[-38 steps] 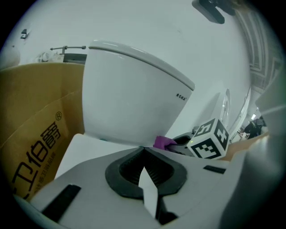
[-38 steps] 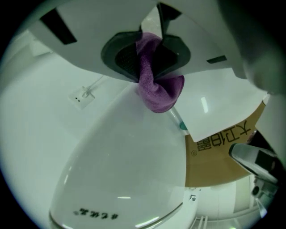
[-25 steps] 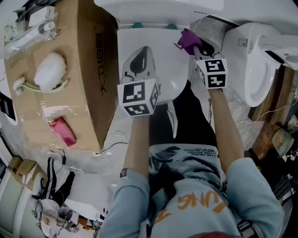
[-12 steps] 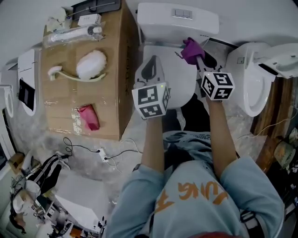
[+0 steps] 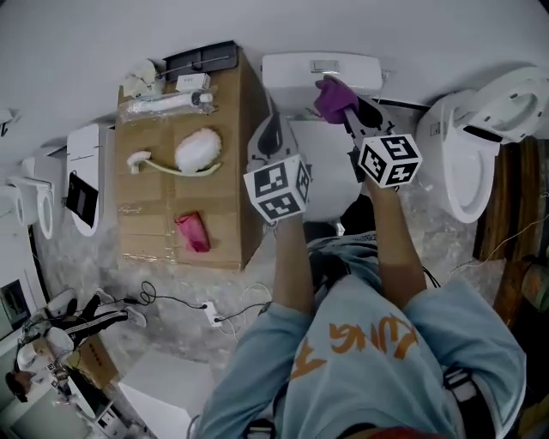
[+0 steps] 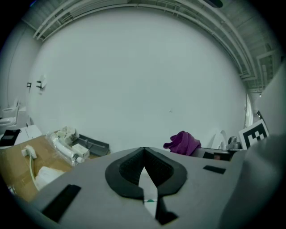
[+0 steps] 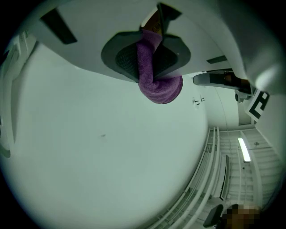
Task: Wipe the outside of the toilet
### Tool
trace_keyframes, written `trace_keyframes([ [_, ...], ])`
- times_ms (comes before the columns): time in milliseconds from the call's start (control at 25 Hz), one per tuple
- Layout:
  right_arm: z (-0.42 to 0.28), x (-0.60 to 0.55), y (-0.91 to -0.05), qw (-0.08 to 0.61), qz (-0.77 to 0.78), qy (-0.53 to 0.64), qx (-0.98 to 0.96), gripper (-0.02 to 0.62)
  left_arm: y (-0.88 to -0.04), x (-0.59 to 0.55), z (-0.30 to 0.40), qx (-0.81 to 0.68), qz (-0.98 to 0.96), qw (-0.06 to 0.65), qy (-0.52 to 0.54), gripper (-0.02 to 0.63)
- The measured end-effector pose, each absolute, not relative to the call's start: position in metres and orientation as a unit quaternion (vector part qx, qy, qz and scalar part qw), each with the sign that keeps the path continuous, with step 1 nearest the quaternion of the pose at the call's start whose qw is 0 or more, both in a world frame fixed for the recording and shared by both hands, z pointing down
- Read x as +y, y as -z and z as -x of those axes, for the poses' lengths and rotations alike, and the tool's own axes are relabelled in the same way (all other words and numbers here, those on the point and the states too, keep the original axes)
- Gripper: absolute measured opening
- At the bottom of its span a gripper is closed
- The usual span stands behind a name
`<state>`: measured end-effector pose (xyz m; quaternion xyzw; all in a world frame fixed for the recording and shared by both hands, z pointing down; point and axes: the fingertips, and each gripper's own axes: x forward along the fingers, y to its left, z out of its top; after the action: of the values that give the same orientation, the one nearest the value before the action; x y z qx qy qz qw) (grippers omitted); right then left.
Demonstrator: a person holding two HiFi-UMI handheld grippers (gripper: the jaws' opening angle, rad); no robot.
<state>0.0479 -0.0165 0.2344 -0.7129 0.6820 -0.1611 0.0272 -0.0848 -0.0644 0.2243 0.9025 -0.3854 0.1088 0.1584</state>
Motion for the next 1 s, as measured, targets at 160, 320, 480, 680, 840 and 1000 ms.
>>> trace_keyframes([
  [160, -0.045, -0.018, -0.188, 0.043, 0.704, 0.125, 0.698, 0.072, -0.18, -0.058, 0.067, -0.359, -0.922, 0.113, -0.088, 0.025],
  [320, -0.041, -0.016, -0.143, 0.047, 0.695, 0.081, 0.713, 0.072, -0.14, -0.061, 0.062, -0.35, -0.932, 0.073, -0.061, 0.025],
  [480, -0.046, -0.01, -0.11, 0.051, 0.7, 0.047, 0.71, 0.072, -0.111, -0.062, 0.062, -0.351, -0.934, 0.043, -0.039, 0.025],
  [680, -0.052, -0.005, -0.085, 0.059, 0.701, 0.023, 0.711, 0.072, -0.093, -0.061, 0.065, -0.363, -0.931, 0.025, -0.024, 0.025],
  [840, -0.048, -0.005, -0.075, 0.049, 0.692, 0.011, 0.72, 0.072, -0.084, -0.063, 0.064, -0.371, -0.928, 0.025, -0.013, 0.025],
  [1000, -0.055, 0.004, -0.069, 0.042, 0.694, -0.004, 0.719, 0.072, -0.08, -0.055, 0.052, -0.369, -0.929, 0.023, -0.007, 0.025],
])
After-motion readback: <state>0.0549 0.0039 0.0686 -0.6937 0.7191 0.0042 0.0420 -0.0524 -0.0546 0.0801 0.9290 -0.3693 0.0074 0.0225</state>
